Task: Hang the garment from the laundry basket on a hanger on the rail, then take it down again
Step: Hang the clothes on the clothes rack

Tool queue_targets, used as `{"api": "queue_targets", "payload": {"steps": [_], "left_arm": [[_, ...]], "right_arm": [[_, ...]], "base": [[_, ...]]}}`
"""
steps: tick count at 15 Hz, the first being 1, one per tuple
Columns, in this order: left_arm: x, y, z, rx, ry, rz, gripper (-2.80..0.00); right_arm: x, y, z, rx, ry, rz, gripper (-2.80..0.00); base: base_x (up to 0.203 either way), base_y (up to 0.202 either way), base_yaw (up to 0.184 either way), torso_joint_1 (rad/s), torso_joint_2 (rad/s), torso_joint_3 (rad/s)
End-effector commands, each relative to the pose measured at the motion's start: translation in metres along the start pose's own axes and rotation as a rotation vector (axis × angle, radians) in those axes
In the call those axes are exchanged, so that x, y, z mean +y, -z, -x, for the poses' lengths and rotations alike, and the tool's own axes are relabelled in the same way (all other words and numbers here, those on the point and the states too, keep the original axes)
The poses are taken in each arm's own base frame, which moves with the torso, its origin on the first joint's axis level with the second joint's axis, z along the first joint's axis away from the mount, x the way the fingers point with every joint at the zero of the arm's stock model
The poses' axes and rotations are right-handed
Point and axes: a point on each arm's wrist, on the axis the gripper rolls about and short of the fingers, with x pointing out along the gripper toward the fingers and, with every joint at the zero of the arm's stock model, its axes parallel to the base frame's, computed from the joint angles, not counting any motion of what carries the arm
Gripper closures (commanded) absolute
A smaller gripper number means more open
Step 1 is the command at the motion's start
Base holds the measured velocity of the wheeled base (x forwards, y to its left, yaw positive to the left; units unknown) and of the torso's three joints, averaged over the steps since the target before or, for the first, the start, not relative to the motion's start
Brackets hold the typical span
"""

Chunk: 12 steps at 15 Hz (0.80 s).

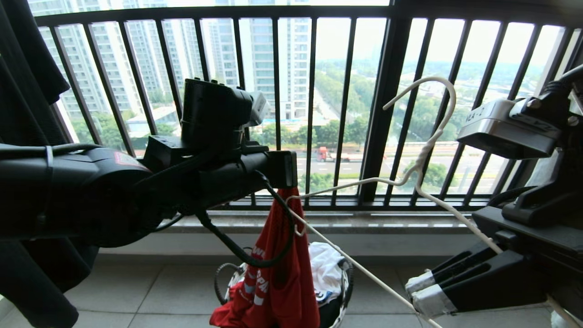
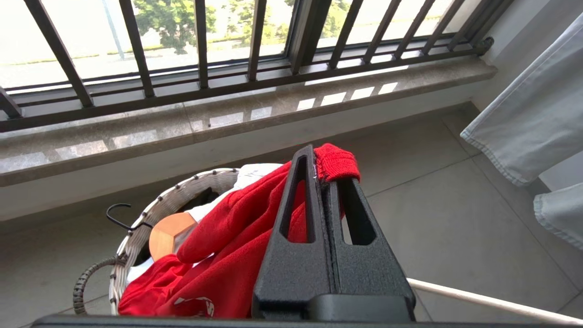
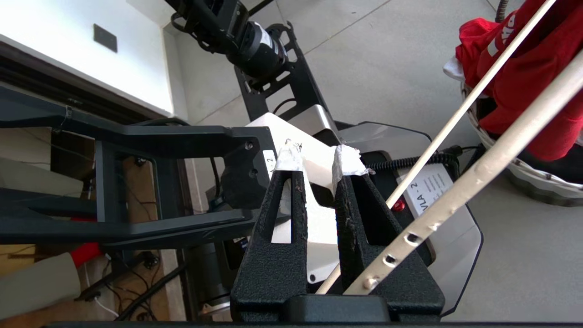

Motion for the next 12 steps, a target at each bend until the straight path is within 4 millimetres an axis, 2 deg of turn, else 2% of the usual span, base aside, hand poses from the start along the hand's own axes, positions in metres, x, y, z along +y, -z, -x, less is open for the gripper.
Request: {"api": "queue_targets", "payload": {"steps": [1,4,7,12], "left_arm": [[-0.003,-0.004,0.009,0.007,0.001,-0.004,0.0],[-0.003,-0.004,0.01,-0.002,-0.025,-0.008,0.0],[-0.012,-0.003,0.016,0.006,0.007,-0.014,0.0],[-0.013,0.0,0.013,0.007,0.012,-0.011,0.0]], "right_arm": [[-0.001,0.0,0.001,-0.005,0.022,0.001,0.0],[-0.002,0.0,0.009,-0.033,0.058,0.01,0.0],[-0.004,-0.002,0.009,-0.067,0.065,0.032,0.0],[-0.003,0.001,0.008,-0.062,0.029,0.038,0.0]], "base": [[0.0,0.0,0.0,0.0,0.0,0.0],[0.0,0.0,0.0,0.0,0.0,0.0],[0.0,0.0,0.0,0.0,0.0,0.0],[0.0,0.0,0.0,0.0,0.0,0.0]]}}
